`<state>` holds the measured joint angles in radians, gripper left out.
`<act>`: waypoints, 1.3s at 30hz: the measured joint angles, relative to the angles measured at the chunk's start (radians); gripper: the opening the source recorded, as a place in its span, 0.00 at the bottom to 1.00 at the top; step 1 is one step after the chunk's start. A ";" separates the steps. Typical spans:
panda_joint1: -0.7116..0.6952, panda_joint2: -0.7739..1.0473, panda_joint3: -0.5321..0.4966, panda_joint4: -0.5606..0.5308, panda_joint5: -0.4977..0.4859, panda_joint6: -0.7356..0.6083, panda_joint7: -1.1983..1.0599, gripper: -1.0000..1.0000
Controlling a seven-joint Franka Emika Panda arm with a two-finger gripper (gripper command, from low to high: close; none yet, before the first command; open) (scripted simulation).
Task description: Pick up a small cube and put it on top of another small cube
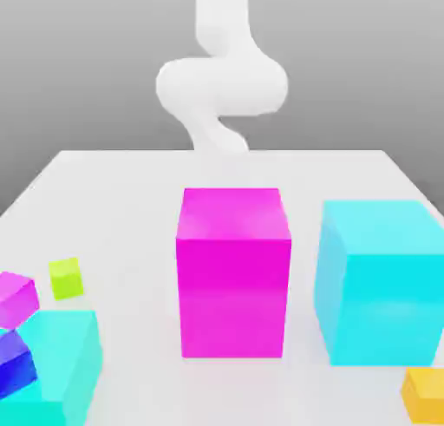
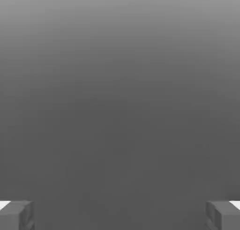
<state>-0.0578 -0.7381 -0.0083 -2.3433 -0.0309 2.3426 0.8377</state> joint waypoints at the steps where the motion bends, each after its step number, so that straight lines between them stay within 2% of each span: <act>1: -0.025 0.027 -0.005 -0.019 -0.013 0.018 0.016 0.50; 14: -0.310 0.347 -0.124 -0.242 -0.136 0.235 0.183 0.50; 23: -0.466 0.565 -0.261 -0.397 -0.138 0.390 0.237 0.50; 27: -0.514 0.664 -0.329 -0.467 -0.072 0.462 0.214 0.50; 30: -0.564 0.748 -0.338 -0.503 0.045 0.524 0.145 0.50; 33: -0.609 0.856 -0.247 -0.490 0.195 0.605 0.042 0.50; 36: -0.714 0.963 -0.118 -0.469 0.292 0.691 -0.032 0.50; 37: -0.744 0.992 -0.085 -0.464 0.306 0.715 -0.044 0.00; 39: -0.744 0.992 -0.085 -0.464 0.306 0.715 -0.044 0.00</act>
<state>-0.8015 0.2543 -0.0936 -2.8069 0.2748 3.0577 0.7940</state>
